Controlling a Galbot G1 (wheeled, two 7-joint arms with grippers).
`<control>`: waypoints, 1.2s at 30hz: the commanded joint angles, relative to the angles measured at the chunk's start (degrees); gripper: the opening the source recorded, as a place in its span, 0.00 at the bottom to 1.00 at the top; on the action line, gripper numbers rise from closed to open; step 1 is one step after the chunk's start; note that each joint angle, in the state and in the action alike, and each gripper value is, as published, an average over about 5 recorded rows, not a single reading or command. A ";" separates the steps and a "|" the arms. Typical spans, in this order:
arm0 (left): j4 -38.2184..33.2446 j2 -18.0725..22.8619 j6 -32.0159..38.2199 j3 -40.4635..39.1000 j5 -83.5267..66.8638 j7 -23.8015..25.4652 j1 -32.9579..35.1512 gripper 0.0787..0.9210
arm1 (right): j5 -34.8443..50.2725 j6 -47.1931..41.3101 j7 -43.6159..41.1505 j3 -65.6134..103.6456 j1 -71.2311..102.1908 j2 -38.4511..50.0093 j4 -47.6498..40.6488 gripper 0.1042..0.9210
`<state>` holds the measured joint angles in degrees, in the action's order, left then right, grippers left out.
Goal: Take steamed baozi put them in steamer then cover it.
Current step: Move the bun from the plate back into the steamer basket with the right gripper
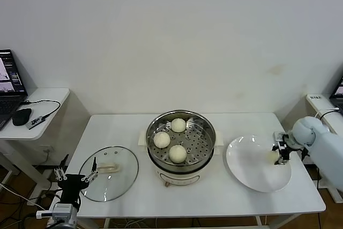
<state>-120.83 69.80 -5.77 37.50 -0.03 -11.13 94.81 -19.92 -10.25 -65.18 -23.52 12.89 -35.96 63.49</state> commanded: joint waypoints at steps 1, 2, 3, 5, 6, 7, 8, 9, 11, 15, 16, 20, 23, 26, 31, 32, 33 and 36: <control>-0.34 -0.67 -0.10 -0.05 0.05 0.01 0.09 0.88 | 13.12 -4.94 -1.47 -16.09 -16.96 7.55 11.41 0.62; -0.34 -0.72 -0.12 -0.07 0.05 0.01 0.05 0.88 | 14.85 -5.63 -1.37 -18.05 -19.16 7.98 12.80 0.63; -0.31 -0.77 -0.12 -0.14 0.04 0.01 -0.01 0.88 | 16.71 -6.37 -1.24 -20.03 -21.86 8.30 14.23 0.63; -0.26 -0.84 -0.11 -0.31 0.06 0.02 -0.10 0.88 | 20.37 -7.80 -0.71 -24.31 -27.37 8.29 16.73 0.63; -0.23 -0.87 -0.11 -0.42 0.06 0.02 -0.17 0.88 | 22.14 -8.57 -0.35 -26.41 -29.96 7.99 17.82 0.63; -0.22 -0.89 -0.10 -0.52 0.06 0.02 -0.25 0.88 | 24.05 -9.50 0.09 -28.43 -32.93 7.47 18.81 0.63; -0.21 -0.91 -0.10 -0.59 0.05 0.02 -0.32 0.88 | 25.90 -10.41 0.58 -30.48 -35.37 6.85 19.70 0.63; -0.19 -0.93 -0.11 -0.65 0.04 0.02 -0.40 0.88 | 27.77 -11.46 1.16 -32.66 -38.08 5.89 20.52 0.63; -0.16 -0.98 -0.10 -0.72 -0.01 0.03 -0.53 0.88 | 31.10 -13.46 2.31 -36.38 -42.84 3.79 21.73 0.64; -0.17 -0.85 -0.16 -0.78 -0.18 0.04 -0.88 0.88 | 38.83 -18.46 5.69 -42.00 -49.08 -1.89 24.18 0.64; -0.19 -0.71 -0.21 -0.86 -0.22 0.04 -1.04 0.88 | 40.68 -19.67 6.68 -43.17 -49.92 -3.46 24.90 0.64; -0.01 -0.18 -0.30 -1.23 -0.30 0.03 -1.68 0.88 | 47.25 -23.62 10.67 -46.38 -51.46 -8.93 27.32 0.64; 0.58 -0.01 -0.22 -1.22 -0.43 0.05 -1.99 0.88 | 51.32 -26.13 14.01 -46.74 -50.65 -12.23 27.91 0.64; 1.04 0.25 -0.17 -1.11 -0.50 0.04 -2.27 0.88 | 54.24 -28.22 16.81 -46.47 -49.02 -14.83 27.63 0.64; 1.36 0.69 -0.08 -1.07 -0.41 0.03 -2.51 0.88 | 54.62 -30.56 20.15 -46.58 -45.18 -17.81 25.88 0.65; 1.45 0.73 -0.04 -1.05 -0.40 0.03 -2.56 0.88 | 54.39 -30.87 20.65 -46.72 -44.34 -18.30 25.43 0.65; 1.54 0.77 0.00 -1.01 -0.38 0.02 -2.63 0.88 | 54.08 -31.11 21.10 -46.85 -43.53 -18.77 24.97 0.65; 1.81 0.92 0.10 -0.87 -0.33 0.00 -2.90 0.88 | 52.43 -31.39 22.03 -47.16 -41.01 -20.01 23.20 0.65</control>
<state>-119.55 70.52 -5.78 36.54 -0.44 -11.10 92.22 27.37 -36.40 -49.47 -66.81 -30.53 -49.05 87.55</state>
